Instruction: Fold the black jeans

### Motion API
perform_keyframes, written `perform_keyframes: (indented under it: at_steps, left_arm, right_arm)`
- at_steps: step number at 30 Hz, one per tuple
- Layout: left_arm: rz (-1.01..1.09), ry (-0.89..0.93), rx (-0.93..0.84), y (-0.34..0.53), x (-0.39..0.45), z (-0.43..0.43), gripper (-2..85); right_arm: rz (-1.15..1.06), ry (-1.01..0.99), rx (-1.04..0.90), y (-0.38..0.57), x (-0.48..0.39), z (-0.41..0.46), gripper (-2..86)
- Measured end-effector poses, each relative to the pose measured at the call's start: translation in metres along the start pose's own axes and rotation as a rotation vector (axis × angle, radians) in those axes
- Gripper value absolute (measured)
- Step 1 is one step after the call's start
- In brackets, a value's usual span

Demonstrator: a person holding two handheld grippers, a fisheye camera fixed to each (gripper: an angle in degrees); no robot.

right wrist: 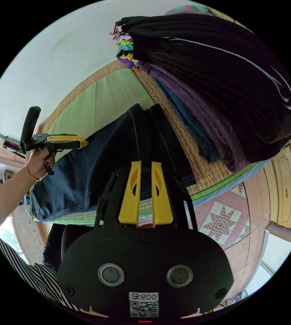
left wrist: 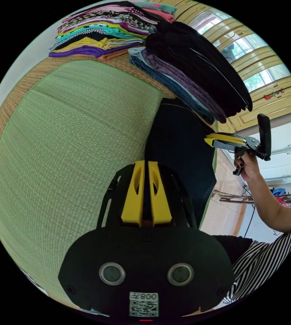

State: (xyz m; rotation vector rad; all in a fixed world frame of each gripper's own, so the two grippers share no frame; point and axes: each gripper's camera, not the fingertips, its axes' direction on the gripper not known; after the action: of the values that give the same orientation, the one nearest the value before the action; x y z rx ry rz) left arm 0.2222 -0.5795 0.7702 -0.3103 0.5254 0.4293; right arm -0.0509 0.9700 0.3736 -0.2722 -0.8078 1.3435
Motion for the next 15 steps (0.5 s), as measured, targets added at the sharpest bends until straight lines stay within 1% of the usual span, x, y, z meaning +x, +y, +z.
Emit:
perform_keyframes:
  at_steps: [4,11,15]
  left_arm:
    - [0.019,0.025,0.053,0.001,0.005,-0.016,1.4]
    - [0.060,0.035,0.087,-0.003,0.014,-0.036,0.7]
    - [0.078,0.039,0.092,-0.007,0.018,-0.040,0.7]
  right_arm:
    - [-0.010,-0.023,0.009,-0.005,0.004,-0.016,2.3]
    - [0.007,-0.103,0.122,-0.002,0.028,-0.074,1.5]
    - [0.019,-0.100,0.167,0.003,0.048,-0.100,1.4]
